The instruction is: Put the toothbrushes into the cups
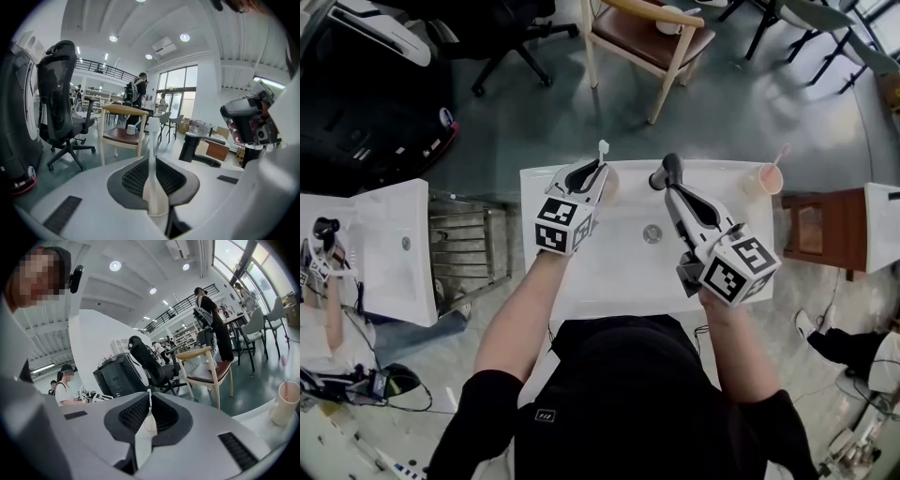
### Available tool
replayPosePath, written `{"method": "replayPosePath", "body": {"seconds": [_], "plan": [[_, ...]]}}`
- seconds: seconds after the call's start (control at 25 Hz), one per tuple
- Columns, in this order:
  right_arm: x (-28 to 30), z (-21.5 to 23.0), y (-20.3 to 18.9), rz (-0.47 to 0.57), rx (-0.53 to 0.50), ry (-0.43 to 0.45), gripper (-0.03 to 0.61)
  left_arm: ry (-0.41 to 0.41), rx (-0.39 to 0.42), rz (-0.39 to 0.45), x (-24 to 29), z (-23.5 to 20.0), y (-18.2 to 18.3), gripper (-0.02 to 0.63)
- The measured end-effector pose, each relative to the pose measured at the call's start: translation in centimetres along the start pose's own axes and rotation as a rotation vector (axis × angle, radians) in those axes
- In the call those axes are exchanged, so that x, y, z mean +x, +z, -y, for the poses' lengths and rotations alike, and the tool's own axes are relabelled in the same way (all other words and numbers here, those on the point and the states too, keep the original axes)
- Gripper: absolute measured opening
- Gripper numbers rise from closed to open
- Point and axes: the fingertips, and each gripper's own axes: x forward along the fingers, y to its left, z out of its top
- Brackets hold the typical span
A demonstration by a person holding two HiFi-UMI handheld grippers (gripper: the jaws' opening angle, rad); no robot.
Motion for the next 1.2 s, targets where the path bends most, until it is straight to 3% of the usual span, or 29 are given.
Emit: {"method": "replayPosePath", "body": {"seconds": [0.2, 0.44, 1.2], "plan": [[0.1, -0.2, -0.3, -0.009, 0.009, -0.005, 0.038, -0.004, 0.024, -0.076, 0.6, 0.3, -1.4, 0.057], [-0.2, -0.2, -0.3, -0.006, 0.009, -0.007, 0.038, -0.016, 0.015, -0.105, 1.1, 0.6, -2.0, 0.124], [0.1, -2.1, -0.6, -0.012, 0.004, 0.027, 0.038, 0.076, -0.004, -0.029, -2.7, -1.7, 0.2, 0.156]]}}
